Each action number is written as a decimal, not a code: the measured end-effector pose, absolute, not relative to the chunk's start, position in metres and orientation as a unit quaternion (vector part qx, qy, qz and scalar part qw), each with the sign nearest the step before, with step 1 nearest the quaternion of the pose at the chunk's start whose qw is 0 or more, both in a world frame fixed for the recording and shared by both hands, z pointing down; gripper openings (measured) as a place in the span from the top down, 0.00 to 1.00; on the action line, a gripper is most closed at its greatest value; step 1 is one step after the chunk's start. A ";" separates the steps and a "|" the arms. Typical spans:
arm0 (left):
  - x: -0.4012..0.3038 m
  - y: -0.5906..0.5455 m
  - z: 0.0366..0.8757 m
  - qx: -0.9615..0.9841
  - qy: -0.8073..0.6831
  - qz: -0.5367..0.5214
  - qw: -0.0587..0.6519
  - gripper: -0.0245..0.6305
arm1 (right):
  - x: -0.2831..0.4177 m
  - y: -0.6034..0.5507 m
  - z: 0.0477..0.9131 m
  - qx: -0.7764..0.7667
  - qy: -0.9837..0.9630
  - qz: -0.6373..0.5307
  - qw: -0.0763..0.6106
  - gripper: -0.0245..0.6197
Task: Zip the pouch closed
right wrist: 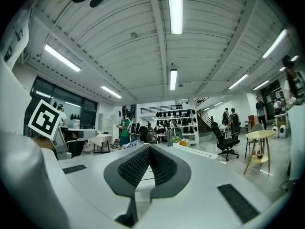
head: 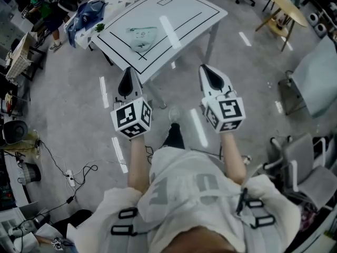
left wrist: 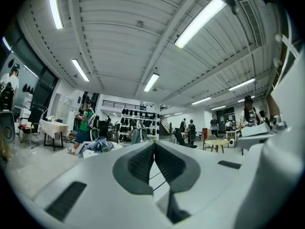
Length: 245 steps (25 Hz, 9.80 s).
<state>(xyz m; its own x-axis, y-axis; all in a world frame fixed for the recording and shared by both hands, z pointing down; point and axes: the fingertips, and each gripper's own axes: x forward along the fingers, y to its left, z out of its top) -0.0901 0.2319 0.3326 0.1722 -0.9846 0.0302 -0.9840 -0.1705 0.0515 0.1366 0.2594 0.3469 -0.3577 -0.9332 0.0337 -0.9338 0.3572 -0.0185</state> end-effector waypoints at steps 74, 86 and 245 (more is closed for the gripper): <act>-0.166 -0.146 0.393 0.746 -0.660 0.004 0.087 0.60 | 0.025 -0.172 0.408 0.470 -0.876 0.106 0.029 0.56; -0.201 -0.210 0.459 0.747 -0.643 0.145 0.086 0.60 | 0.023 -0.179 0.415 0.465 -0.876 0.123 0.034 0.56; -0.045 -0.151 0.372 0.772 -0.444 0.245 -0.383 0.94 | -0.027 -0.187 0.363 0.297 -0.773 0.518 -0.216 0.95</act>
